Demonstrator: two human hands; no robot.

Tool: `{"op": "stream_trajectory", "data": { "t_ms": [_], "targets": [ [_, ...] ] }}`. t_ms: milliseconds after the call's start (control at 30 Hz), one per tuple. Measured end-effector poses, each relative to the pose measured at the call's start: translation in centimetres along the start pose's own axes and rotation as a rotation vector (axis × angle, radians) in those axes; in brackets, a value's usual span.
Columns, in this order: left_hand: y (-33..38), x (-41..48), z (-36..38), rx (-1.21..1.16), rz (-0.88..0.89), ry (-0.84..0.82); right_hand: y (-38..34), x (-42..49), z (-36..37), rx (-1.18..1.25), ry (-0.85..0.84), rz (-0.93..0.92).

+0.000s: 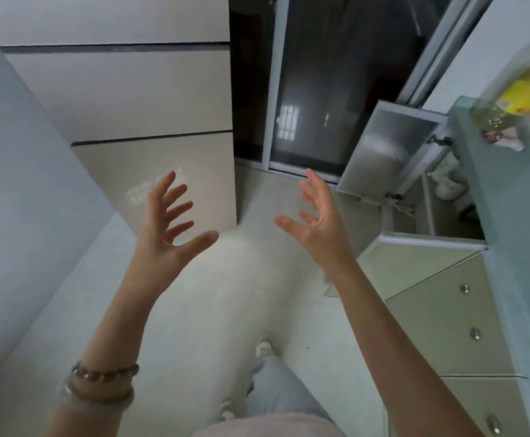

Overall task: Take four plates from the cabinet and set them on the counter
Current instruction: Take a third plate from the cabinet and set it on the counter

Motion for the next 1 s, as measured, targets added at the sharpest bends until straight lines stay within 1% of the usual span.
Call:
{"op": "stream_trajectory", "data": {
  "t_ms": [200, 333, 467, 767, 933, 1000],
  "targets": [
    [-2.6, 11.7, 7.9, 0.019, 0.0, -0.162, 4.4, 9.2, -6.9, 0.035, 0.134, 0.056],
    [-3.0, 20.3, 13.6, 0.045, 0.009, -0.233, 5.9, 16.1, -11.8, 0.054, 0.213, 0.075],
    [-3.0, 26.9, 17.9, 0.046, 0.03, -0.277, 7.0, 22.1, -15.9, 0.065, 0.25, 0.091],
    [-4.7, 40.2, 25.3, -0.016, 0.053, -0.403, 9.6, 31.5, -21.7, 0.141, 0.413, 0.139],
    [-6.2, 48.2, 30.2, -0.033, 0.072, -0.546, 11.2, 36.3, -24.1, 0.169, 0.541, 0.169],
    [-7.0, 51.7, 32.5, -0.049, 0.074, -0.603, 11.6, 38.1, -25.2, 0.147, 0.63, 0.188]
  ]
}}
Point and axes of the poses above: each hand's wrist, its own x-axis towards the middle knuckle, its own z-axis out of the palm, y = z × x, the point moved 7 cm from there along x, towards the middle knuckle, and after that the axes turned 2 degrees about x, right-handed, at the moved point
